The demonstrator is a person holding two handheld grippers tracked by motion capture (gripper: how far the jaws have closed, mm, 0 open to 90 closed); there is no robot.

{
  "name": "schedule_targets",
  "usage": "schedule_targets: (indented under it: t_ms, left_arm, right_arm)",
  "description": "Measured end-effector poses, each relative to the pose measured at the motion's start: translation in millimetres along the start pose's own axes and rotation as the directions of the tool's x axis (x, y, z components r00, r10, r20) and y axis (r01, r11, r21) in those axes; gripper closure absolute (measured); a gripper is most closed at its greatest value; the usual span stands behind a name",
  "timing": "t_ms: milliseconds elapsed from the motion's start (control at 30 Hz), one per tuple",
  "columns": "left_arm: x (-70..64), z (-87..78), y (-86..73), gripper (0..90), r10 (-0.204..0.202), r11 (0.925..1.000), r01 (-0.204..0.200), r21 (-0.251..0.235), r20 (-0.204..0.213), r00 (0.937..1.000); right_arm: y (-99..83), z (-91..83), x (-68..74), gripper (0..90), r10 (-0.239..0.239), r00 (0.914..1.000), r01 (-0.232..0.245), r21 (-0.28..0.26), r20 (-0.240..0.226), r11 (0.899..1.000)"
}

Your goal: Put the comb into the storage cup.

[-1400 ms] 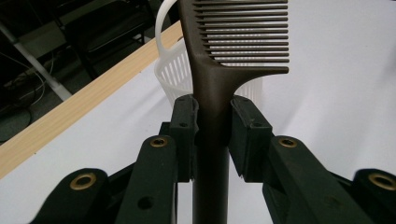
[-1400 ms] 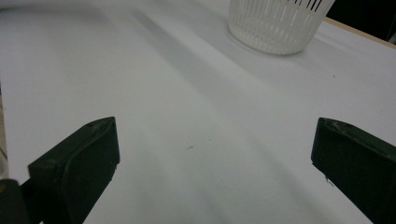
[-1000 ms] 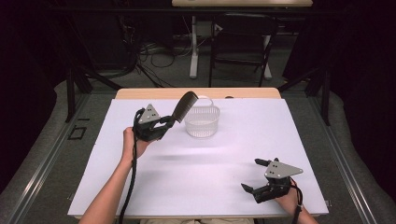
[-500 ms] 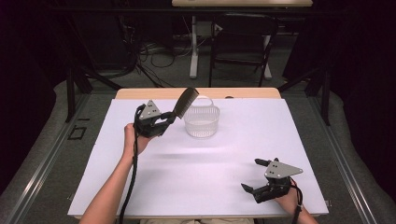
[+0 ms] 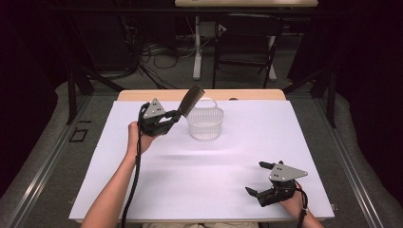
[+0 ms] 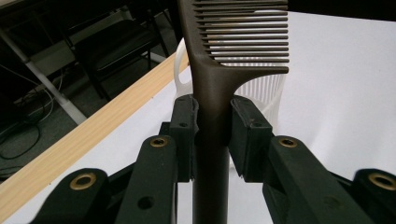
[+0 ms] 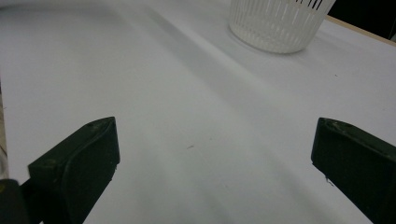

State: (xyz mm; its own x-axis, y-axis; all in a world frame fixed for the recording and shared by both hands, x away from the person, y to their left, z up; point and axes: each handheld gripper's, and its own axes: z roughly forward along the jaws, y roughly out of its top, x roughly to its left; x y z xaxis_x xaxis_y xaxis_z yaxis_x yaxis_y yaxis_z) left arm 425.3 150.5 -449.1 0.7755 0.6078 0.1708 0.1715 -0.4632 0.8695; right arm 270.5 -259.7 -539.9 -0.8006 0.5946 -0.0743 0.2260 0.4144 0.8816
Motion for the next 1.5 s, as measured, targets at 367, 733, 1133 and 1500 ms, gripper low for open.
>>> schedule_targets:
  t_ms: [367, 733, 1133, 1500]
  left_arm:
    - [2.4, 2.6, 8.7, 72.4, 0.011, 0.9999, -0.011, -0.013, -0.004, 0.9999]
    - [4.5, 7.8, 13.9, 72.3, 0.017, 0.9997, -0.017, -0.018, 0.0, 0.9999]
    - [5.8, 12.8, 18.0, 72.4, 0.018, 0.9996, -0.018, -0.022, -0.011, 0.9998]
    - [6.2, 17.1, 26.1, 72.4, 0.023, 0.9991, -0.024, -0.034, -0.019, 0.9996]
  right_arm:
    - [0.1, -0.6, -0.1, 0.9, 0.0, 1.0, 0.0, 0.001, 0.002, 1.0]
    - [0.1, -0.7, -0.2, 1.0, 0.0, 1.0, 0.0, 0.002, 0.003, 1.0]
    - [-0.1, -0.3, -0.1, 1.0, 0.0, 1.0, 0.0, 0.002, 0.0, 1.0]
    - [-0.1, 0.2, -0.3, 1.0, 0.0, 1.0, 0.0, 0.006, -0.002, 1.0]
